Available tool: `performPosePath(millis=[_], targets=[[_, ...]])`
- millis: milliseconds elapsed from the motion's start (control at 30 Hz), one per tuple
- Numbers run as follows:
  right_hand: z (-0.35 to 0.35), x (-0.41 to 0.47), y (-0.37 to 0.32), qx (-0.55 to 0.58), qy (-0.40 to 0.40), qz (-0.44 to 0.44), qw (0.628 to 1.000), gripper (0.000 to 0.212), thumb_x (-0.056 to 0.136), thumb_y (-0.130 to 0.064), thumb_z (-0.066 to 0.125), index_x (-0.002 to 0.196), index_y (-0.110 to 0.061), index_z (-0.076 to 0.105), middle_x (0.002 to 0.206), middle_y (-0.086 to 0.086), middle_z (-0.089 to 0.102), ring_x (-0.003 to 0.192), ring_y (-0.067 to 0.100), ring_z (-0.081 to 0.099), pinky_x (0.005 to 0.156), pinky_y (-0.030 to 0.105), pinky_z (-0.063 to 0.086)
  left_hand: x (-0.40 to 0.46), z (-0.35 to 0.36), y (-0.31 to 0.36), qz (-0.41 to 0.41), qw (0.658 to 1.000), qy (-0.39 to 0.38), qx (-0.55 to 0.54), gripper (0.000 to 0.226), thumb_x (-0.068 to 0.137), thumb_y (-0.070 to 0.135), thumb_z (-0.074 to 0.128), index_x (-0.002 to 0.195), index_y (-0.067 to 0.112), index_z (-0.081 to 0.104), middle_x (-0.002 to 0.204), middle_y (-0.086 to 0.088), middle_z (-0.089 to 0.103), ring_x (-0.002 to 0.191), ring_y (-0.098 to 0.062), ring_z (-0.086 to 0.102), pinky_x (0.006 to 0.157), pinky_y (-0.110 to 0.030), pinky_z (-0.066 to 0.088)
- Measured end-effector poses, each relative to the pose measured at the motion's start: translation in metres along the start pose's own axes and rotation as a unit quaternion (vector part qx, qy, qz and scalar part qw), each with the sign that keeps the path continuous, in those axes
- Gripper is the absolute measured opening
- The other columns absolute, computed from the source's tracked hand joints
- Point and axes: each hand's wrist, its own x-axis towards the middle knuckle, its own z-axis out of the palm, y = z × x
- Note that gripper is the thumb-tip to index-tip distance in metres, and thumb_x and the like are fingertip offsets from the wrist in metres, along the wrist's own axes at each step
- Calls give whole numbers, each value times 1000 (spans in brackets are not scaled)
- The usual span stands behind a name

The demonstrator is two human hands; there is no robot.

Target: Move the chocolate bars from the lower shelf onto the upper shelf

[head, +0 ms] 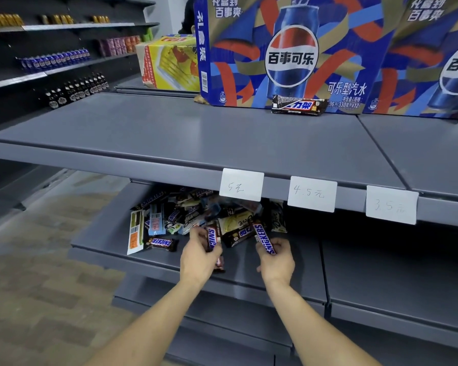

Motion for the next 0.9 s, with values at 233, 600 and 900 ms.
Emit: performPosePath(millis=[233,600,900], targets=[[6,-5,-17,166,85,185,965,24,91,-26,65,103,-14,49,79,10,66,37,17,55,35,22,39,-5,22,-7,-42,996,-52,55,43,90,24,61,127,35,41,72,0,67,55,-18,67,57,-41,59],[-7,-24,-41,309,-52,291,904,17,98,-4,47,107,-1,60,70,16,65,40,14,58,37,20,46,7,9,-3,113,945,-114,287,38,94,33,55,132,34,55,113,5,56,108,-19,53,86,-32,48],[-26,-3,-7,-168,-126,-54,976,25,89,-8,58,104,-26,65,103,-2,70,81,14,68,71,32,57,19,5,-17,214,888,-154,377,41,92,39,58,133,39,51,134,8,49,126,-19,37,101,-33,33]])
